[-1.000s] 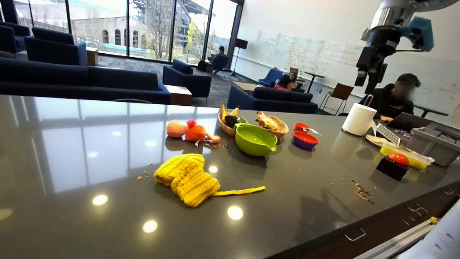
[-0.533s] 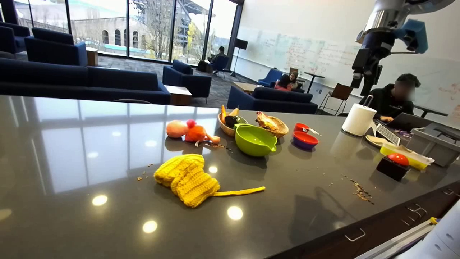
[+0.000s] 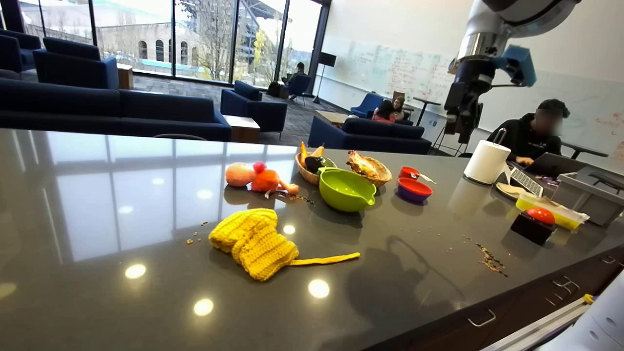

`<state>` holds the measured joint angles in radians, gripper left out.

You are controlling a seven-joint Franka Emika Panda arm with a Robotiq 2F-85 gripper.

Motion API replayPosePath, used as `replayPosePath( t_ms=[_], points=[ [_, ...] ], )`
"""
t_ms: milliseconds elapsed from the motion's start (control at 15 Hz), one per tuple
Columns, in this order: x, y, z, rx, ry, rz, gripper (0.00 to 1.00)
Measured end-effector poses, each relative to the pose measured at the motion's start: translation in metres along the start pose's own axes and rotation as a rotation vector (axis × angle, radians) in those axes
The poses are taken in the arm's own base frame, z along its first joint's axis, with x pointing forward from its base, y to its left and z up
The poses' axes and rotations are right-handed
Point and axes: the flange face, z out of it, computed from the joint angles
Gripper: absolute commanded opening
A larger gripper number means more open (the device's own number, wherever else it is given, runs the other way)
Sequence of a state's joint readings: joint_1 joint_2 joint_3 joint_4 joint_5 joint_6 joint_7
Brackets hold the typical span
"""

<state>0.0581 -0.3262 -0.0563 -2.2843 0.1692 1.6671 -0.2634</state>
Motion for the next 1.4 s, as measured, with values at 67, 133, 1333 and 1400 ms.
replayPosePath(
  t_ms=[67,133,1333,1400],
  points=[
    [0.010,-0.005,0.008,0.002,-0.011,-0.011,1.00],
    [0.021,-0.011,0.016,0.002,-0.022,-0.025,1.00],
    [0.196,-0.113,0.203,0.027,-0.136,-0.173,1.00],
    [0.202,-0.118,0.208,0.041,-0.127,-0.167,1.00]
  ],
)
